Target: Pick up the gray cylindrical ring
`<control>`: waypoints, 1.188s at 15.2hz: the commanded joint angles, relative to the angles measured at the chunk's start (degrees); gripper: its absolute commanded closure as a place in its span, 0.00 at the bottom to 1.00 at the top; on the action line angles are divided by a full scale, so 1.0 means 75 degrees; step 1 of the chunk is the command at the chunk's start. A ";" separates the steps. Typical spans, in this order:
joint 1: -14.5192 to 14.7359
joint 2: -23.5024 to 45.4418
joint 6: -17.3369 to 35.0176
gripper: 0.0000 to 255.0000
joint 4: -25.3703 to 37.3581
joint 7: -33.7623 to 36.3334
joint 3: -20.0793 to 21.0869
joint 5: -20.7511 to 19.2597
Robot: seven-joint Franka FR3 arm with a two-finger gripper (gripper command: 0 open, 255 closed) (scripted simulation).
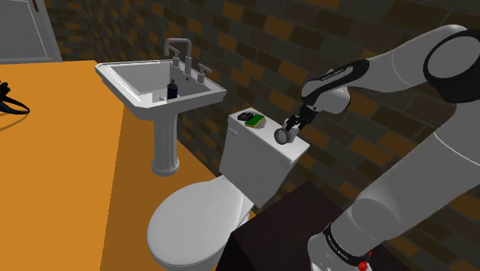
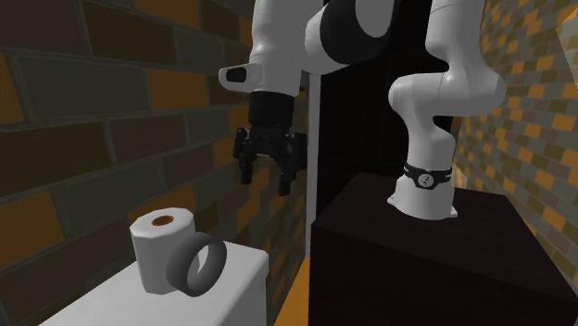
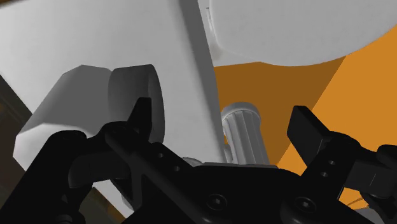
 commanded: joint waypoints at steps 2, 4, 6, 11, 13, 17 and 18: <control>-0.0044 0.0902 0.0422 0.00 0.0472 -0.1066 -0.0153 0.1025; -0.0223 0.1527 0.0579 0.00 0.0892 -0.1803 -0.0095 0.1778; -0.0522 0.2131 0.0681 0.00 0.1356 -0.2470 0.0077 0.2456; -0.0959 0.2842 0.0940 0.00 0.1762 -0.3198 0.0464 0.3237; -0.1058 0.3020 0.1072 0.00 0.1787 -0.3391 0.0600 0.3467; -0.1197 0.3252 0.1239 0.00 0.1830 -0.3638 0.0786 0.3756; -0.1190 0.3251 0.1221 1.00 0.1847 -0.3619 0.0775 0.3737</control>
